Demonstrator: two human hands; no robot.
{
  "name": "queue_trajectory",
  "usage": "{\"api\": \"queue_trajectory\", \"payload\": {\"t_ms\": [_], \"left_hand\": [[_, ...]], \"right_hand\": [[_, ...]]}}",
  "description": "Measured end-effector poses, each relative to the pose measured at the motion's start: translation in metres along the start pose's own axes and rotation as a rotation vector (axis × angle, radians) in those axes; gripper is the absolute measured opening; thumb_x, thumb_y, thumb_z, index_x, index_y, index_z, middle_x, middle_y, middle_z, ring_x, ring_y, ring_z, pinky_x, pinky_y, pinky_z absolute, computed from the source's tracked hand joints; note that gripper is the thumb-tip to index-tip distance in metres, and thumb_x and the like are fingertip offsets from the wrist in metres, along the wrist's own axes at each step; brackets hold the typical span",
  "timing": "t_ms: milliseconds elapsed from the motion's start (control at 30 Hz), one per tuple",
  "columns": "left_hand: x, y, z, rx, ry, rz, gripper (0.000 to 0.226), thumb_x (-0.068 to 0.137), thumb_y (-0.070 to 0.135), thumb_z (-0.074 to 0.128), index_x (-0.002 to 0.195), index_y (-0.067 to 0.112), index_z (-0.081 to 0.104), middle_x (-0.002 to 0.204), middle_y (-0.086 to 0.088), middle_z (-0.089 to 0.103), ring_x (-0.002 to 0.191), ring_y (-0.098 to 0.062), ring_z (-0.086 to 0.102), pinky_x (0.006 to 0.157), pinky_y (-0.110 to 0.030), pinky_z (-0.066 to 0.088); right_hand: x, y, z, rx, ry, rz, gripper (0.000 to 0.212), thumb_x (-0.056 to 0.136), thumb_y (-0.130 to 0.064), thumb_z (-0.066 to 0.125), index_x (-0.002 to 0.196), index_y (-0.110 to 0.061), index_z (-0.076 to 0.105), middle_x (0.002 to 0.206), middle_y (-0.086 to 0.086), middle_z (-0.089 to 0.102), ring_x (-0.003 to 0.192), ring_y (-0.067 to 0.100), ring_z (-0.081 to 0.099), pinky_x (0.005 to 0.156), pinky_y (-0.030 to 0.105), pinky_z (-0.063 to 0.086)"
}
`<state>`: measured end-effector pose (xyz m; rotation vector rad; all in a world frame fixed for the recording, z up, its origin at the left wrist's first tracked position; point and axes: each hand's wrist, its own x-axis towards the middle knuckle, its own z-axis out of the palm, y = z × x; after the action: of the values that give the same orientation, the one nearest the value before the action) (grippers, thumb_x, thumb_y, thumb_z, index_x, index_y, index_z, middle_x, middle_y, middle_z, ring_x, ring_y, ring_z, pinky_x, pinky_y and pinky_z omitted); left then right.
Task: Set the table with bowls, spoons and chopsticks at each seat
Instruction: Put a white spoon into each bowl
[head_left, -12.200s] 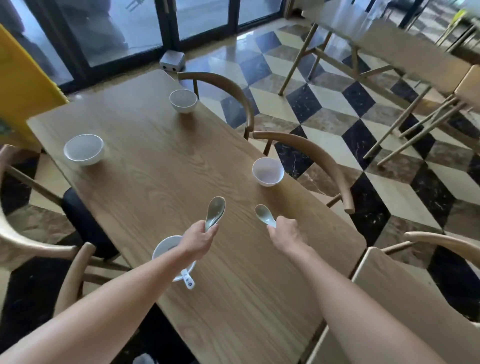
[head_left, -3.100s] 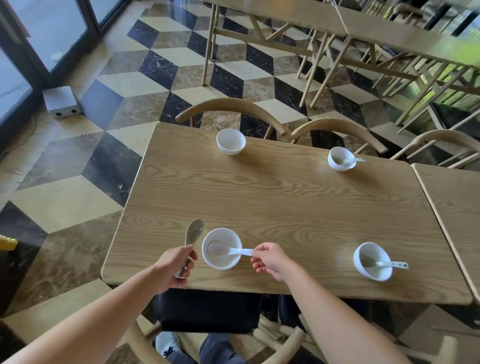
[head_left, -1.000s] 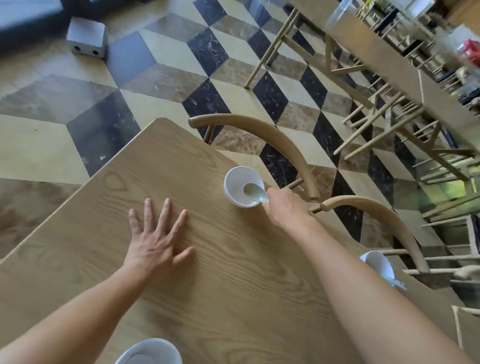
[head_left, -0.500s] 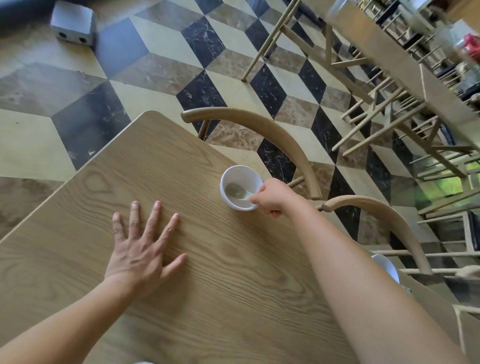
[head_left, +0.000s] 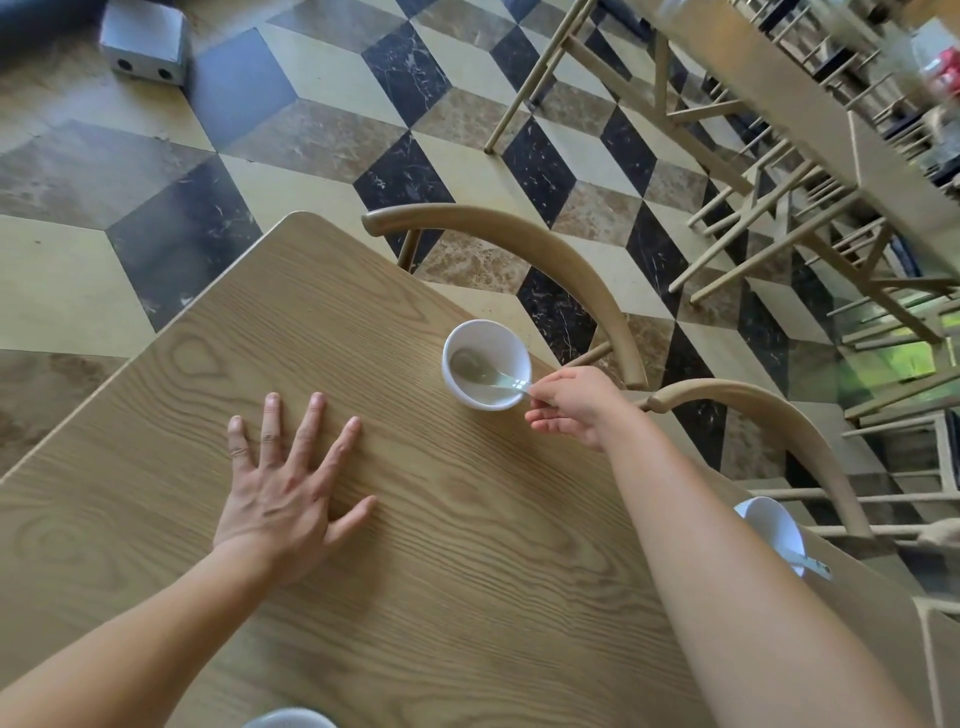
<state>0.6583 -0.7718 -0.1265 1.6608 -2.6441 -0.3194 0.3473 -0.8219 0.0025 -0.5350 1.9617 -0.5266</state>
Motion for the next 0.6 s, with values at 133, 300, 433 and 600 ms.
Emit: {"api": "queue_trajectory", "payload": {"t_ms": [133, 300, 433, 600], "left_hand": [[0.000, 0.000, 0.002, 0.006, 0.006, -0.001, 0.092, 0.081, 0.083, 0.028, 0.153, 0.027, 0.037, 0.163, -0.017, 0.025, 0.147, -0.054, 0.010, 0.113, -0.073, 0.006], [0.000, -0.001, 0.005, 0.017, 0.034, -0.009, 0.093, 0.080, 0.084, 0.028, 0.154, 0.028, 0.035, 0.163, -0.016, 0.025, 0.147, -0.054, 0.011, 0.113, -0.073, 0.006], [-0.001, 0.000, 0.007, 0.026, 0.052, -0.018, 0.092, 0.080, 0.085, 0.028, 0.155, 0.030, 0.032, 0.163, -0.015, 0.025, 0.147, -0.053, 0.011, 0.113, -0.071, 0.006], [-0.001, -0.002, 0.009, 0.037, 0.041, -0.038, 0.093, 0.079, 0.087, 0.024, 0.155, 0.034, 0.029, 0.165, -0.012, 0.022, 0.148, -0.051, 0.008, 0.116, -0.068, 0.002]], "right_hand": [[0.004, 0.010, 0.003, 0.129, -0.015, 0.014, 0.009, 0.091, 0.001, 0.064, 0.098, 0.004, 0.060, 0.076, 0.015, 0.062, 0.060, 0.021, 0.067, 0.054, 0.029, 0.057], [0.010, 0.021, 0.002, 0.218, -0.016, -0.009, 0.012, 0.088, -0.001, 0.069, 0.098, 0.001, 0.062, 0.081, 0.016, 0.066, 0.063, 0.020, 0.069, 0.058, 0.028, 0.057], [0.004, 0.028, 0.001, 0.298, -0.029, -0.036, 0.030, 0.082, -0.001, 0.075, 0.106, -0.003, 0.057, 0.094, 0.018, 0.068, 0.067, 0.022, 0.071, 0.061, 0.029, 0.059], [-0.025, 0.052, -0.003, 0.310, 0.100, -0.037, 0.052, 0.081, 0.000, 0.076, 0.121, -0.009, 0.044, 0.106, 0.020, 0.062, 0.072, 0.024, 0.065, 0.056, 0.027, 0.056]]}}
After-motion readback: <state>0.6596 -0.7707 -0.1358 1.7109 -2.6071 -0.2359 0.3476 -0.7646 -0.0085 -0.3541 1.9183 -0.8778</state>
